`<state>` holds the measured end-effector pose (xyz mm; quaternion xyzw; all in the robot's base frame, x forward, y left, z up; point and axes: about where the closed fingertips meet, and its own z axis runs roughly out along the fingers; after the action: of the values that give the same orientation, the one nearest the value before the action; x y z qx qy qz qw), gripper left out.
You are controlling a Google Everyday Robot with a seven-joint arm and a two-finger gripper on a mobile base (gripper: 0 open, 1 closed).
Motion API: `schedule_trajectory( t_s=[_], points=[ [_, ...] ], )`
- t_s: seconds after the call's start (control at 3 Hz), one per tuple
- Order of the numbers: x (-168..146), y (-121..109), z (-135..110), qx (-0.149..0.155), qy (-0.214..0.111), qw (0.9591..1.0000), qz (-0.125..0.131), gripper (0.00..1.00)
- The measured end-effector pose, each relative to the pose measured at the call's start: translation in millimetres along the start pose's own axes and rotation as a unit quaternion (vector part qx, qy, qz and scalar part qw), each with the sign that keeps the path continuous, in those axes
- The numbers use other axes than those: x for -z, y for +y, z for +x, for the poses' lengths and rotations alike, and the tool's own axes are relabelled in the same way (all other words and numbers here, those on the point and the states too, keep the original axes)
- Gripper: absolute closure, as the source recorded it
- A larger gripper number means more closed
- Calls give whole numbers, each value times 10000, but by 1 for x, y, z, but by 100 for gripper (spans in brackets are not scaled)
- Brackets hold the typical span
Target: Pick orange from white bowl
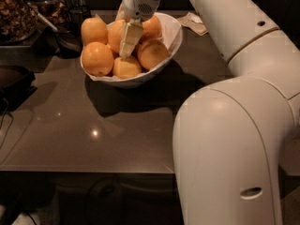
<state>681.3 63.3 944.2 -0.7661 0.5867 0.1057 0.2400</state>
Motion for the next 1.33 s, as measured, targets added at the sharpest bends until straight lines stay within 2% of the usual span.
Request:
schedule_trajectory(
  t_s=[0.33, 1.0, 1.33],
  points=[
    [3, 6, 4, -28, 10, 10000, 82, 51],
    [6, 12, 8, -44, 63, 9998, 159, 97],
    [18, 9, 3, -40, -37, 9990, 436, 100]
  ],
)
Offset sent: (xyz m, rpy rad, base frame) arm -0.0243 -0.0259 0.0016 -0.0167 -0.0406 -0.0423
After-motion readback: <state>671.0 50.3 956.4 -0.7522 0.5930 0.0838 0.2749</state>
